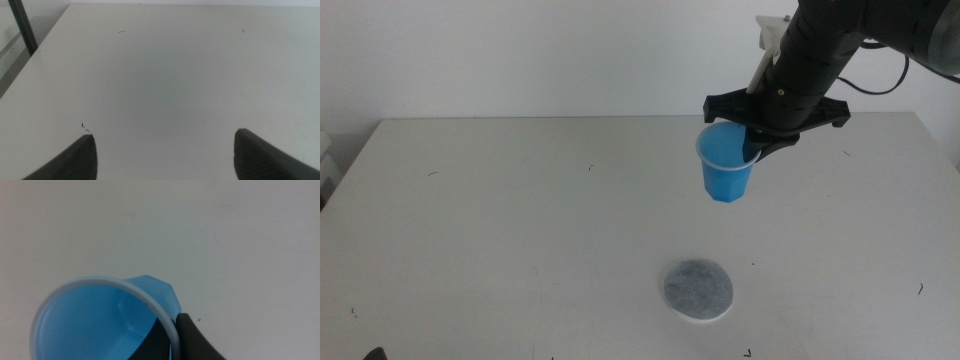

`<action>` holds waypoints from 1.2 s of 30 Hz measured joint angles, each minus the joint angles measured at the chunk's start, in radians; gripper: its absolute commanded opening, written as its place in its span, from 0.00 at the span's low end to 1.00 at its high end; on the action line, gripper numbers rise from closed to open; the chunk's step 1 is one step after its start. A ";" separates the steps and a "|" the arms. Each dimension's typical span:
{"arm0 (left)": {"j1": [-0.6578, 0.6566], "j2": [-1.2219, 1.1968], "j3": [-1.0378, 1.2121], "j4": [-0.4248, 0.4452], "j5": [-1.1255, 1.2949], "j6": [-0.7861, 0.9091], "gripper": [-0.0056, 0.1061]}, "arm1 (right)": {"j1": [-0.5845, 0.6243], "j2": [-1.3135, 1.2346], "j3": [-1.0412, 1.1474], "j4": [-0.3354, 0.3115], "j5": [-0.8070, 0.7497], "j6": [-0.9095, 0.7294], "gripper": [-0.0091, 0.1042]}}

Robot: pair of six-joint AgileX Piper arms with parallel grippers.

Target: Place an empty cup on a cup mat.

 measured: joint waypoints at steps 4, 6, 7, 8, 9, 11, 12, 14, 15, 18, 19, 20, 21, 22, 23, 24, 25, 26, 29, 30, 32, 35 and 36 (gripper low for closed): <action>0.000 0.000 0.000 0.000 0.000 0.000 0.99 | 0.077 -0.087 0.134 0.000 -0.073 0.028 0.07; 0.000 0.000 0.000 0.000 0.000 0.000 0.99 | 0.111 -0.122 0.202 0.000 -0.118 0.039 0.07; 0.000 0.000 0.000 0.000 0.000 0.000 0.99 | 0.126 -0.133 0.227 0.000 -0.134 0.047 0.07; 0.000 0.000 0.000 0.000 0.000 0.000 0.99 | 0.139 -0.142 0.257 0.000 -0.152 0.052 0.07; 0.000 0.000 0.000 0.000 0.000 0.000 0.99 | 0.150 -0.149 0.285 0.000 -0.169 0.056 0.07; 0.000 0.000 0.000 0.000 0.000 0.000 0.99 | 0.168 -0.154 0.329 0.005 -0.196 0.060 0.07; 0.000 0.000 0.000 0.000 0.000 0.000 0.99 | 0.176 -0.154 0.352 0.008 -0.210 0.061 0.07; 0.000 0.000 0.000 0.000 0.000 0.000 0.99 | 0.185 -0.154 0.398 0.015 -0.240 0.063 0.07; 0.000 0.000 0.000 0.000 0.000 0.000 0.99 | 0.187 -0.154 0.421 0.018 -0.258 0.064 0.07; 0.000 0.000 0.000 0.000 0.000 0.000 0.99 | 0.187 -0.154 0.479 0.019 -0.319 0.077 0.07; 0.000 0.000 0.000 0.000 0.000 0.000 0.99 | 0.187 -0.154 0.493 0.019 -0.338 0.082 0.07; 0.000 0.000 0.000 0.000 0.000 0.000 0.99 | 0.187 -0.154 0.511 0.019 -0.357 0.087 0.07; 0.000 0.000 0.000 0.000 0.000 0.000 0.99 | 0.187 -0.154 0.526 0.019 -0.376 0.089 0.07; 0.000 0.000 0.000 0.000 0.000 0.000 0.99 | 0.187 -0.154 0.537 0.019 -0.391 0.091 0.07; 0.000 0.000 0.000 0.000 0.000 0.000 0.99 | 0.187 -0.153 0.549 0.016 -0.409 0.092 0.07; 0.000 0.000 0.000 0.000 0.000 0.000 0.99 | 0.187 -0.151 0.559 0.016 -0.424 0.093 0.07; 0.000 0.000 0.000 0.000 0.000 0.000 0.99 | 0.187 -0.148 0.565 0.015 -0.432 0.094 0.07; 0.000 0.000 0.000 0.000 0.000 0.000 0.99 | 0.187 -0.143 0.570 0.012 -0.443 0.094 0.07; 0.000 0.000 0.000 0.000 0.000 0.000 0.99 | 0.186 -0.124 0.572 0.005 -0.460 0.095 0.07; 0.000 0.000 0.000 0.000 0.000 0.000 0.99 | 0.184 -0.117 0.573 0.005 -0.464 0.095 0.07; 0.000 0.000 0.000 0.000 0.000 0.000 0.99 | 0.180 -0.103 0.575 0.005 -0.469 0.098 0.07; 0.000 0.000 0.000 0.000 0.000 0.000 0.99 | 0.175 -0.094 0.575 0.000 -0.474 0.102 0.07; 0.000 0.000 0.000 0.000 0.000 0.000 0.99 | 0.175 -0.094 0.575 0.005 -0.474 0.103 0.07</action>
